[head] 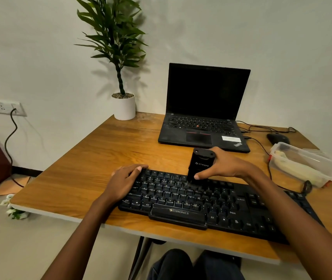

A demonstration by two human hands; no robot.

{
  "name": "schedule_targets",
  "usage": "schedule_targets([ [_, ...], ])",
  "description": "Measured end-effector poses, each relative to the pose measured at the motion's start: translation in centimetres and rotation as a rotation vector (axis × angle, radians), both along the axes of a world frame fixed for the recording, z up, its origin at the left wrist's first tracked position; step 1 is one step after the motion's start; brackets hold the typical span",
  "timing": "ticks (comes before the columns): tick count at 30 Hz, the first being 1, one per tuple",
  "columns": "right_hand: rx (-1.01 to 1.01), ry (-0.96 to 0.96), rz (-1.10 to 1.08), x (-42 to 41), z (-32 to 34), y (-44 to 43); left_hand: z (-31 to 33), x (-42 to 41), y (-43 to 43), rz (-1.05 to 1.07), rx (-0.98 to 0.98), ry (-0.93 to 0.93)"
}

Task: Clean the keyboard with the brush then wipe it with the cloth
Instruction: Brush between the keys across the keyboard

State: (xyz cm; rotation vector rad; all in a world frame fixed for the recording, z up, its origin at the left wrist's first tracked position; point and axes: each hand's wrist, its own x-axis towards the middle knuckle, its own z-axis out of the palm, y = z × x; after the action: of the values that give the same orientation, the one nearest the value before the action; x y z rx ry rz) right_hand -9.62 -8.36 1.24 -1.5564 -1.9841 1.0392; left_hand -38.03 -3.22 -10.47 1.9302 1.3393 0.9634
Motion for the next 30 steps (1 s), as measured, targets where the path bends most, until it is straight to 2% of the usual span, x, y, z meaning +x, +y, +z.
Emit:
schedule_targets([
  [5, -0.023, -0.12, 0.044, 0.3, 1.3, 0.4, -0.1, 0.0, 0.0, -0.001, 0.001, 0.008],
  [10, -0.026, -0.11, 0.064, -0.3, 0.9, 0.4, -0.1, 0.0, 0.1, -0.002, 0.002, 0.003],
  [13, 0.045, -0.123, 0.035, -0.3, 1.0, 0.6, 0.0, 0.0, 0.1, -0.005, 0.007, 0.004],
  [16, 0.008, -0.058, 0.031, -0.4, 0.5, 0.7, 0.1, 0.1, 0.0, -0.006, 0.016, 0.023],
  [23, -0.046, -0.067, 0.043, -1.8, 1.0, 0.2, 0.0, 0.0, 0.1, -0.006, 0.018, 0.024],
  [26, -0.004, -0.067, 0.022, -2.1, 1.0, 0.2, 0.2, 0.1, 0.0, -0.006, 0.022, 0.036],
  [30, -0.079, -0.081, 0.012, -2.2, 1.0, 0.3, 0.2, 0.1, -0.1, -0.007, 0.013, 0.035],
])
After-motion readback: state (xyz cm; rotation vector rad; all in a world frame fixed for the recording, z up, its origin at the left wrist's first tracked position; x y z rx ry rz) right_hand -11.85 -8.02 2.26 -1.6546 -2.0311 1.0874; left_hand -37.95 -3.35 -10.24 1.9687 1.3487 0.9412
